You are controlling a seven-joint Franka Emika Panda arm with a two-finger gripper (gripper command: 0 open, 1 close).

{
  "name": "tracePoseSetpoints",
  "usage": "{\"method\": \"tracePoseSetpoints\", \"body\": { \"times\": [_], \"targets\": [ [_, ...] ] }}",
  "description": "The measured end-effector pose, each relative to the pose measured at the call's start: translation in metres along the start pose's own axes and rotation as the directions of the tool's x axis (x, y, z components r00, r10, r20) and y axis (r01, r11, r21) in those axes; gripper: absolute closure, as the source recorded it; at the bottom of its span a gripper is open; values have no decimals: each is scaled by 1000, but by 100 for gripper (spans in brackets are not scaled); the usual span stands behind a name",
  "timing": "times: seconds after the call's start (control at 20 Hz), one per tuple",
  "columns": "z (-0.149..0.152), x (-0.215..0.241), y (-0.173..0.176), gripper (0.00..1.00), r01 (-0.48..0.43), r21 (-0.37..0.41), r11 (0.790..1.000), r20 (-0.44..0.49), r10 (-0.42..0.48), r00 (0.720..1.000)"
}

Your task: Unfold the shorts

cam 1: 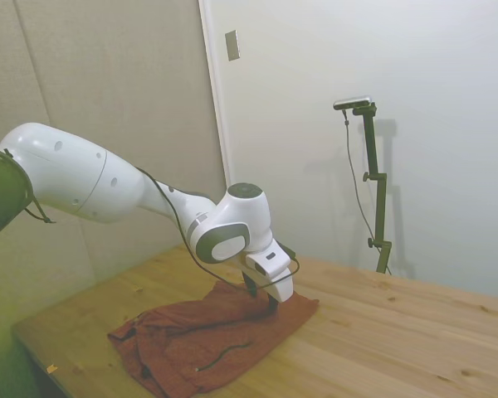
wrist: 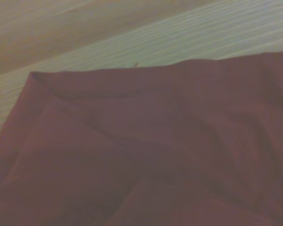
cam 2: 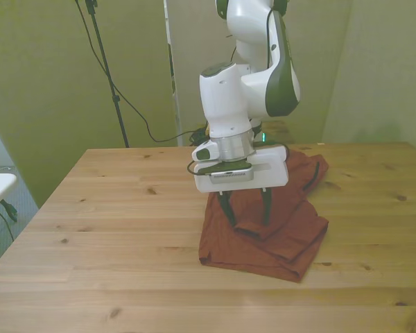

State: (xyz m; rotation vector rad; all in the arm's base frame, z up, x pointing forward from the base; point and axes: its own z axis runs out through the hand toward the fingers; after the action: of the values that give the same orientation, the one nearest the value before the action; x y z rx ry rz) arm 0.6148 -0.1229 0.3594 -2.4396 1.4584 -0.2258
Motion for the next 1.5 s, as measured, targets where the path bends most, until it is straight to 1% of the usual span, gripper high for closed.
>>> {"method": "tracePoseSetpoints", "body": {
  "times": [0.4,0.8,0.95,1.15,1.5],
  "targets": [
    [1,3,4,100,-1,2,1000,5,1,1000],
    [-2,3,3,100,4,16,1000,8,-4,1000],
    [-8,2,-1,100,2,32,999,6,-2,1000],
    [-21,-13,-19,100,32,59,998,5,-33,999],
    [-44,-65,-75,100,103,91,990,-19,-102,995]
  ]
}}
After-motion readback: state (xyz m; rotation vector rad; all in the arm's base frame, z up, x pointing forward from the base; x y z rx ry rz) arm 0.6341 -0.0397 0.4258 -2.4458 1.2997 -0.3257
